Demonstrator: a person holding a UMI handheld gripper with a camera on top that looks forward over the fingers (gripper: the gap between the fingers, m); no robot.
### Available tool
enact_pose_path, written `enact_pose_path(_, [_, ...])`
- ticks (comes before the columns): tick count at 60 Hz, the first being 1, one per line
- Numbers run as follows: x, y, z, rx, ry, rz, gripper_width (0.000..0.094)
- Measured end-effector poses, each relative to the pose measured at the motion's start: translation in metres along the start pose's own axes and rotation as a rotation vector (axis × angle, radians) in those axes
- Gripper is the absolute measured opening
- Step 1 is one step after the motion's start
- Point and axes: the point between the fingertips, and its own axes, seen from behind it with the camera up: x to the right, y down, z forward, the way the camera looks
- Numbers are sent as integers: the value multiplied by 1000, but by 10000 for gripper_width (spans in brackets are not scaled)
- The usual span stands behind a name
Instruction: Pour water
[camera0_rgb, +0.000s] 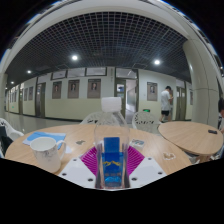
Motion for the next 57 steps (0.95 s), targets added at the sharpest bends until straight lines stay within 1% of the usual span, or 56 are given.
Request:
enact_pose_path(3, [6,-3,-5,-3,-1,11,320])
enact_pose_path(4, [9,-4,-5,-4,0,15,334])
enact_pose_path(5, [2,2,2,0,3,21,336])
enact_pose_path(9, [5,-1,0,-17,-3,27,397])
enact_pose_path(11, [8,-5,-3,-24,-6,26,445])
enact_pose_path(12, [4,1,3,-30,-6,24,470])
enact_pose_path(13, [4,2,2,-41,-8,20,521])
enact_pose_path(14, [4,3,2,-53,-11,17,541])
enact_pose_path(20, [4,2,-10,-102,-13,16,857])
enact_pose_path(22, [2,-2,-16,-107,-10,19,835])
enact_pose_path(23, [7,-7,-31,-111,-8,22,837])
enact_pose_path(27, [7,-8,-48,-128,14,37,846])
enact_pose_path(39, [-12,-4,-167,-174,22,116,845])
enact_pose_path(41, [-17,-5,-191,-169,14,133,846])
enact_pose_path(48, [-37,-6,-242,-153,-29,220,844])
enact_pose_path(57, [-65,-7,-275,-137,-127,370,839])
